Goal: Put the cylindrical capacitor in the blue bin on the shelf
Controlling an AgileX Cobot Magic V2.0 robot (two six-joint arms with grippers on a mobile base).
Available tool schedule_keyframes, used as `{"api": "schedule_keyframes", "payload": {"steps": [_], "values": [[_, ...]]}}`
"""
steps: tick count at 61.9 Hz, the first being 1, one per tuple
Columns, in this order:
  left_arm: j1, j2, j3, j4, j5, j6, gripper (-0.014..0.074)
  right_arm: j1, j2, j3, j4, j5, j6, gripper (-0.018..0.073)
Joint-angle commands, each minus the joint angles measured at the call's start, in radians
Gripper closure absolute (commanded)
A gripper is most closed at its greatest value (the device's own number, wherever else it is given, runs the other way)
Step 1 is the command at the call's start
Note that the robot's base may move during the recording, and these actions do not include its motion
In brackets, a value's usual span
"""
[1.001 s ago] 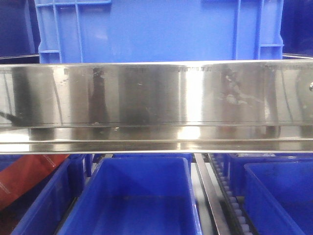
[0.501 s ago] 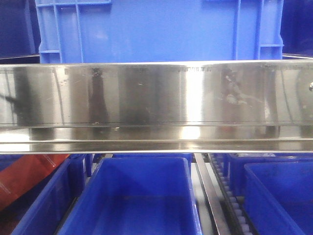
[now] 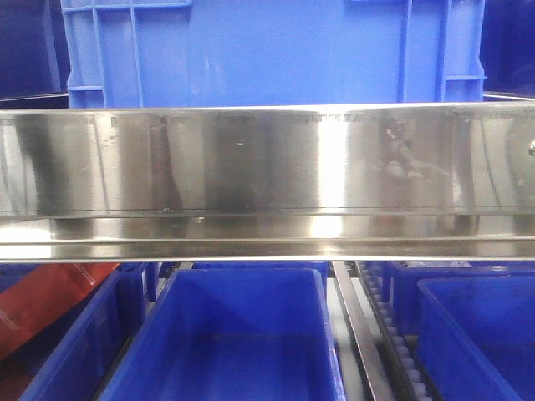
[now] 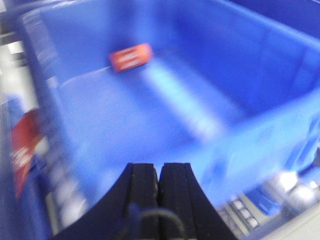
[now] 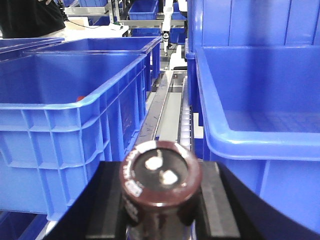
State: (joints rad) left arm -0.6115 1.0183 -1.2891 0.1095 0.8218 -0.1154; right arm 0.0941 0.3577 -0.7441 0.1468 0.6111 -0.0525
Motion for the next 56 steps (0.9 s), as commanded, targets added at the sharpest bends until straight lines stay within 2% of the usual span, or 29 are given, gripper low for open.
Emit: {"api": "schedule_keyframes", "payload": {"steps": [1,15,23,38,48,56], "values": [[0.001,-0.129,0.099,0.042,-0.027,-0.053,0.0707,-0.001,0.001,0.0,-0.003,-0.014,0.001,0.0721],[0.001,-0.431,0.343,0.05,-0.083,-0.058,0.0707,0.023,0.037,-0.006,-0.003,-0.043,0.001,0.0721],[0.001,-0.546,0.433,0.065,-0.088,-0.132,0.0707,0.075,0.109,-0.068,-0.016,-0.071,-0.008,0.0721],[0.001,-0.62,0.462,0.065,-0.047,-0.134,0.0707,0.21,0.406,-0.36,-0.016,-0.066,-0.122,0.0721],[0.001,-0.62,0.462,0.065,-0.023,-0.134,0.0707,0.308,0.641,-0.614,-0.016,0.031,-0.137,0.0721],[0.001,-0.62,0.462,0.058,-0.023,-0.134,0.0707,0.356,0.834,-0.797,-0.016,0.143,-0.143,0.0721]]}}
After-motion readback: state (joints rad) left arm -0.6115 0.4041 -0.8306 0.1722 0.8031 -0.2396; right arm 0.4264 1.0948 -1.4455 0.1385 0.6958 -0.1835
